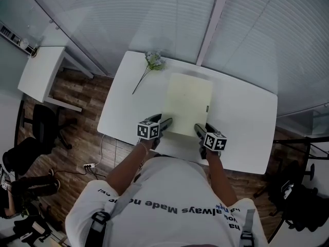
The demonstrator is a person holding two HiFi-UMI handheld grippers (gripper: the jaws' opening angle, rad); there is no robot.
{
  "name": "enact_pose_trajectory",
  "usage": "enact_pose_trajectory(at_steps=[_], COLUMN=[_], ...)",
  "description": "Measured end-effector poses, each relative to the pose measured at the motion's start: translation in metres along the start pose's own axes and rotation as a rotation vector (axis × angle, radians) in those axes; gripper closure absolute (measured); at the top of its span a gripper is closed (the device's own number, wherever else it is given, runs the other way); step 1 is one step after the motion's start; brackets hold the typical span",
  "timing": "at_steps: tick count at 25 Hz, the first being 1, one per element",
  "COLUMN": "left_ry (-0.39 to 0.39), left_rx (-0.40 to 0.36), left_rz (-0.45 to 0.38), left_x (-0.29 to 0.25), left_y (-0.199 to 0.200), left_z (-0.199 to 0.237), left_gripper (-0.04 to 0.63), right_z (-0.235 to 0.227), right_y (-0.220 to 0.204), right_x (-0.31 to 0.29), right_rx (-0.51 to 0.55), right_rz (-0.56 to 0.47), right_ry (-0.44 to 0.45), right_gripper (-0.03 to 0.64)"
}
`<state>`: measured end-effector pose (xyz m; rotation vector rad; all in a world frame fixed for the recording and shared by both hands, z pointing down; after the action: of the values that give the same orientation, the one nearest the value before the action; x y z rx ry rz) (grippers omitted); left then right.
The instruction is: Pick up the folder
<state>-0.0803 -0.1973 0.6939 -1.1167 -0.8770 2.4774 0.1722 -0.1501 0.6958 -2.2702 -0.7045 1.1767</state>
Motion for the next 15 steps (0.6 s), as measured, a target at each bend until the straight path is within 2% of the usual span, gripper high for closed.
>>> enact_pose_trajectory(at_steps=[15], left_ry=[-0.016], left_rx=[-0.035], left_rz=[-0.099], left_x=[0.025], left_y=[0.034], left_z=[-0.023], left_gripper=[0.311], right_z=[0.025], right_y=[0.038], right_x=[0.027], right_rx=[0.094], right_rz=[-0.092], right_ry=[0.001], right_gripper=[0.333])
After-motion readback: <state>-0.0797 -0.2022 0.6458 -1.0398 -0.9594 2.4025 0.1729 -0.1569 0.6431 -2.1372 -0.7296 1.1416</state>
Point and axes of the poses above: the fingertips, and each gripper's own axes: x backward along the fingers, z to its left, y out of its top, the point moved 6 cm from there along x, backward along the fingers, and after that the axes turned 2 degrees about y, right-handed, at the moved point
